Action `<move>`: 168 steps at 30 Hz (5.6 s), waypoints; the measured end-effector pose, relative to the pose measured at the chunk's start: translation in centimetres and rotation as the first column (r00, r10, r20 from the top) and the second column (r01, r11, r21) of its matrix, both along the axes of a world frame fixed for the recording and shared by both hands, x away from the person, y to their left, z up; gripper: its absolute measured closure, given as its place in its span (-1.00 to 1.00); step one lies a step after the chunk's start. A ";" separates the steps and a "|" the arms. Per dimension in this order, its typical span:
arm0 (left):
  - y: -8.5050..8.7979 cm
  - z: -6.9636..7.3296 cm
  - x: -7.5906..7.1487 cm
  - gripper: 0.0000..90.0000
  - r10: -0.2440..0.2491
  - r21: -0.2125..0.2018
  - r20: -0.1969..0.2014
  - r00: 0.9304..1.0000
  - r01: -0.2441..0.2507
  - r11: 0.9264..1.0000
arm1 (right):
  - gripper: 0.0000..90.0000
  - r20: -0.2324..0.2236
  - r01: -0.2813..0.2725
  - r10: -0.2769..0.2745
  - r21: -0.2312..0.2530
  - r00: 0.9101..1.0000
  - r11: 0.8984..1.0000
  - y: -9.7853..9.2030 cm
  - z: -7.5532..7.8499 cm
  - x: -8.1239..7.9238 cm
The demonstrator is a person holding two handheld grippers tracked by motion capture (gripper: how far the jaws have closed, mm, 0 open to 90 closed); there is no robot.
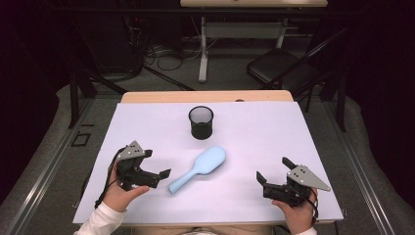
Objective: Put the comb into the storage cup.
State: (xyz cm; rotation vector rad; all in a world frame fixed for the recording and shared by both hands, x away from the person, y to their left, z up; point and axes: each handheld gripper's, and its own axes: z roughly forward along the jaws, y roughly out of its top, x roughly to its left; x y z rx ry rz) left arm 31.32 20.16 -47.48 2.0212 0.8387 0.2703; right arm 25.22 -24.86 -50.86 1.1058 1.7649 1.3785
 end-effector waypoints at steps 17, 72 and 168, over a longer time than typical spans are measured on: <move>-1.5 1.1 1.4 -0.99 -0.052 0.088 -0.072 0.996 0.058 0.994 | -0.97 -0.001 0.000 0.000 0.002 1.000 1.000 -0.1 0.0 -0.1; -7.6 -2.3 4.4 -0.99 -0.074 0.370 -0.226 0.971 0.156 0.916 | -0.96 -0.004 -0.004 0.004 0.006 1.000 1.000 0.0 -0.1 0.0; -13.3 -5.5 5.8 0.20 -0.105 0.505 -0.320 0.942 0.263 0.822 | -0.91 -0.040 -0.017 0.017 0.012 0.999 1.000 -0.2 -0.4 0.3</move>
